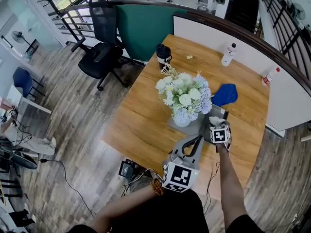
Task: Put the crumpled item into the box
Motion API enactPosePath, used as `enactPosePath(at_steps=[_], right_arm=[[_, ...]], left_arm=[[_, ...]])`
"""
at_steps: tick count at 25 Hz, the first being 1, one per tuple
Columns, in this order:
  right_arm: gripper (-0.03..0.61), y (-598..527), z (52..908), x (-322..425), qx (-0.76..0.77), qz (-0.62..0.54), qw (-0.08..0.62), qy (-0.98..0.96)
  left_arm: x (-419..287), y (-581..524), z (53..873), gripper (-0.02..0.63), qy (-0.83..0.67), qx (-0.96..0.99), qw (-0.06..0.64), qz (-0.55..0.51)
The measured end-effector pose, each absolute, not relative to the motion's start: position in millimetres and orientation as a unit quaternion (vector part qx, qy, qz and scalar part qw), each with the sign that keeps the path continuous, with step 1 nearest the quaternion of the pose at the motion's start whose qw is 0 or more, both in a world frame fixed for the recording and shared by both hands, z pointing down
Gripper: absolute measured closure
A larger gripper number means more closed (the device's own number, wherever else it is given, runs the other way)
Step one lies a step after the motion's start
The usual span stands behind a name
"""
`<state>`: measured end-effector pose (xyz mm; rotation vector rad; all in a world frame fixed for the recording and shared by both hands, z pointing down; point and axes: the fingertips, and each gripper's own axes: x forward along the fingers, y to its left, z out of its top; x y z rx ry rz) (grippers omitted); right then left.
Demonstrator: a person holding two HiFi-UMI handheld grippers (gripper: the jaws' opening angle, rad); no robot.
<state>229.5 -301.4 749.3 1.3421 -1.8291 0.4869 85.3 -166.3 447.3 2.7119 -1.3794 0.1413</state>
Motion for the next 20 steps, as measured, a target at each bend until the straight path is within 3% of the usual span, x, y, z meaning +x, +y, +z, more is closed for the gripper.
enactPosePath(at_steps=[6, 20], right_arm=[[0.221, -305, 738, 238, 0.535, 0.187, 0.396, -0.722], [0.221, -321, 690, 239, 0.545, 0.148, 0.363, -0.741]], left_arm=[[99, -166, 447, 0.589, -0.437, 0.897, 0.038, 0.046], [110, -163, 435, 0.589, -0.43, 0.902, 0.025, 0.038]])
